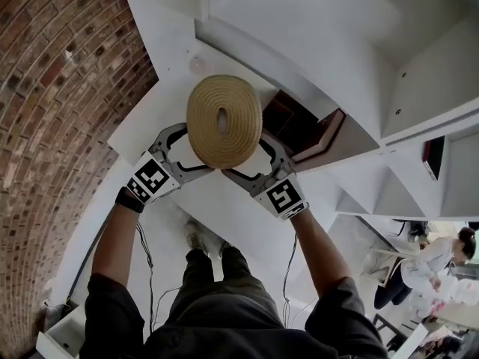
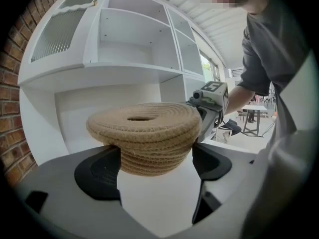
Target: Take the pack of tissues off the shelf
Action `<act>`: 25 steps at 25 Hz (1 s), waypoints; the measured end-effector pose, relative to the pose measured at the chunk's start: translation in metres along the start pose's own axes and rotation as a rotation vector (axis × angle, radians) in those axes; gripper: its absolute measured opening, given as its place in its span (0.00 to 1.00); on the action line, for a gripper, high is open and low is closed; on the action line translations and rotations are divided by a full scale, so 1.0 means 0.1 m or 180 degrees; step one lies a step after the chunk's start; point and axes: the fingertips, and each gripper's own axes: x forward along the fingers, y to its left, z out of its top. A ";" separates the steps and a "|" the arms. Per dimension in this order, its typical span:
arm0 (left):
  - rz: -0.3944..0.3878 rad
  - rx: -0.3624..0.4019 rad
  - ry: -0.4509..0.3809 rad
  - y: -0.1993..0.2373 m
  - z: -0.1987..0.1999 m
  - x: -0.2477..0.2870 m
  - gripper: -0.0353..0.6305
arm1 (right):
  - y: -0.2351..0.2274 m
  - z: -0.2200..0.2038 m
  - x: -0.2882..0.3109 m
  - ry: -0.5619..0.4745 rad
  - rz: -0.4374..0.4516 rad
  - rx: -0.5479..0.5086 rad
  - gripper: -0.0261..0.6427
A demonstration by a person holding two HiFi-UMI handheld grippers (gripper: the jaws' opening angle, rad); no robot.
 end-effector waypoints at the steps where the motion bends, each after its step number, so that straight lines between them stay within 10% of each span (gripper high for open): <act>1: 0.0001 -0.0021 0.0025 0.03 -0.09 0.04 0.71 | -0.01 -0.08 0.06 0.0010 0.0011 0.0027 0.69; 25: -0.0030 -0.0414 0.0424 0.62 -1.80 0.95 0.71 | -0.29 -1.79 1.14 0.0367 0.0233 0.0407 0.69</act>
